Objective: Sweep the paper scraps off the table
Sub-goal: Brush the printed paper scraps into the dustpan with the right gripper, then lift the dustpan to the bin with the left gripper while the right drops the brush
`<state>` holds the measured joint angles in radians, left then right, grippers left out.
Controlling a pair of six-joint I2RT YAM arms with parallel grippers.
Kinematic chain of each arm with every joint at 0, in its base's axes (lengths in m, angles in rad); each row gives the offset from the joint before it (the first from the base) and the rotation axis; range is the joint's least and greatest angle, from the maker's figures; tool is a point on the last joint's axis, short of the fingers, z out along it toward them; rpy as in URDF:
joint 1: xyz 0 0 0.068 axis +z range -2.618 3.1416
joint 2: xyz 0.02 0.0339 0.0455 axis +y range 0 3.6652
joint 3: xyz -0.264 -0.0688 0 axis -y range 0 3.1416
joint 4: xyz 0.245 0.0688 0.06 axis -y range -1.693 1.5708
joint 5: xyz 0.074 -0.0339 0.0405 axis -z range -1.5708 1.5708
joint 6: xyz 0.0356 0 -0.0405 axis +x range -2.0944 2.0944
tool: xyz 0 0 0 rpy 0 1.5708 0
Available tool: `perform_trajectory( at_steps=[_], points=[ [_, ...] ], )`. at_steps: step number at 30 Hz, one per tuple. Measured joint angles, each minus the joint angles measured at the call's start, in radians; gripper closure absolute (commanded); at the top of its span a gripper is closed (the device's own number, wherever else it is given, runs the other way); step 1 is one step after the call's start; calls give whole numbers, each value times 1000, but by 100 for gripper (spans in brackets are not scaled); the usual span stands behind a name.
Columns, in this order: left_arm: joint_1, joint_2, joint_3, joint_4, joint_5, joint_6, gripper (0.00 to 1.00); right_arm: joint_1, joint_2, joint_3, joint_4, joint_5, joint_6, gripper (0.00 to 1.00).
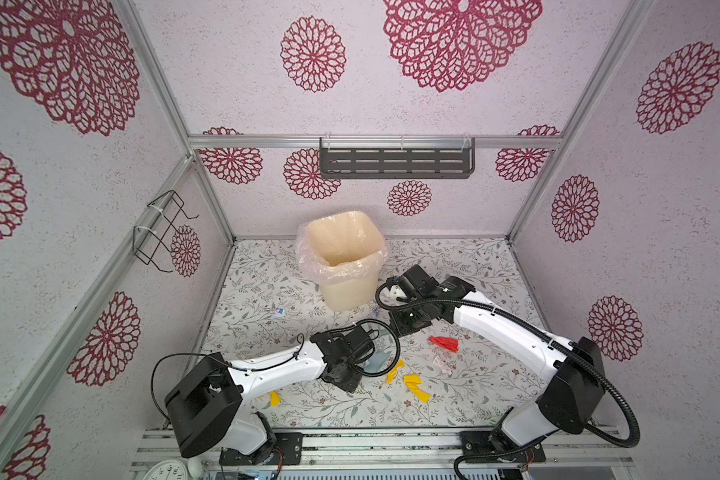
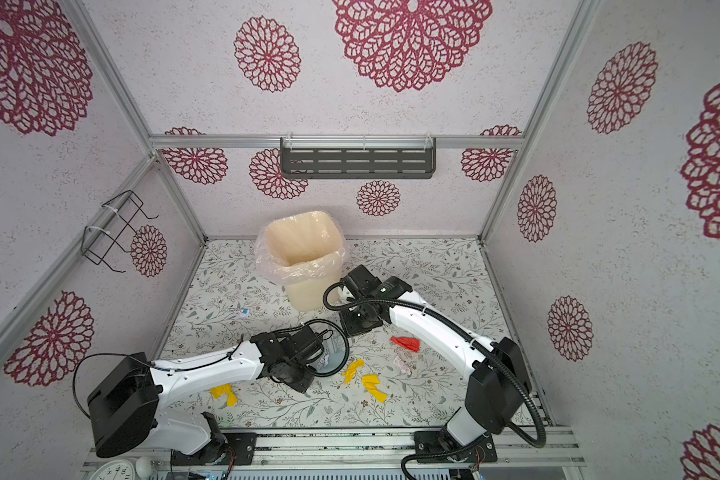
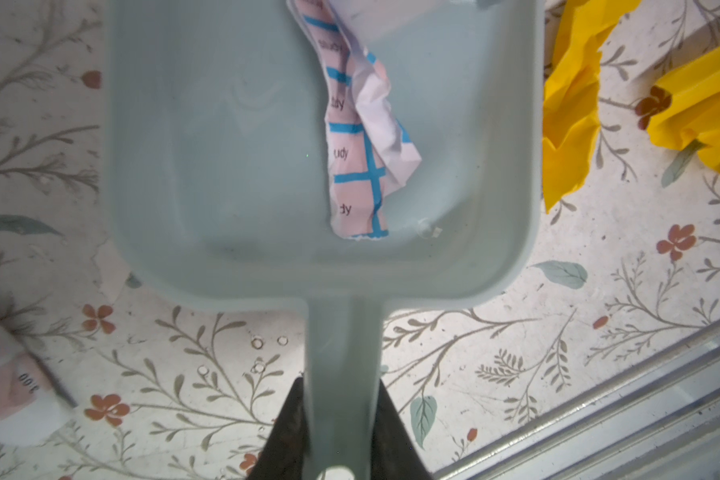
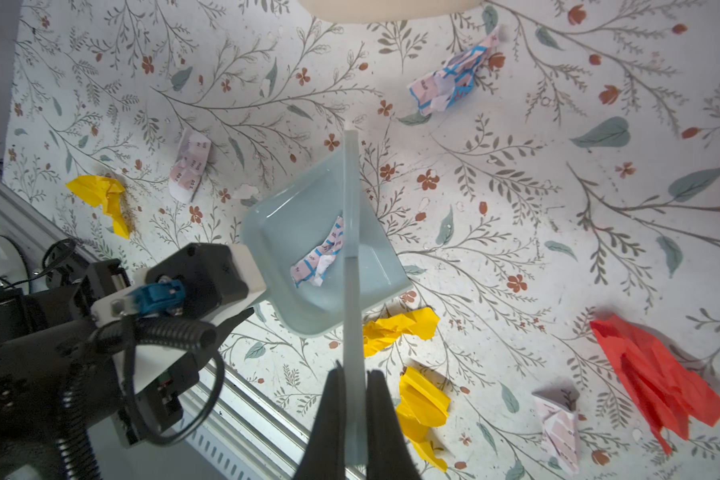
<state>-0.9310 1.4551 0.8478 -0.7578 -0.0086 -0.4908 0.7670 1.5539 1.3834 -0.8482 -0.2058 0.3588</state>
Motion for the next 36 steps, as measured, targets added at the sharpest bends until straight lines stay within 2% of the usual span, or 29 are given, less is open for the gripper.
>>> perform_trajectory(
  at_steps=[6,13,21,31,36],
  points=[
    [0,-3,0,6,-1,0,100,0,0,0,5,-6,2,100],
    [0,-53,-29,25,-15,-13,100,-17,-6,6,-11,48,5,100],
    [-37,-119,-42,36,-80,-34,100,-68,-102,12,-20,74,37,100],
    [-173,-241,-25,-29,-184,-100,100,-285,-288,-66,-47,43,37,100],
    [-245,-274,90,-134,-266,-147,100,-401,-335,-128,-69,-13,24,100]
  ],
)
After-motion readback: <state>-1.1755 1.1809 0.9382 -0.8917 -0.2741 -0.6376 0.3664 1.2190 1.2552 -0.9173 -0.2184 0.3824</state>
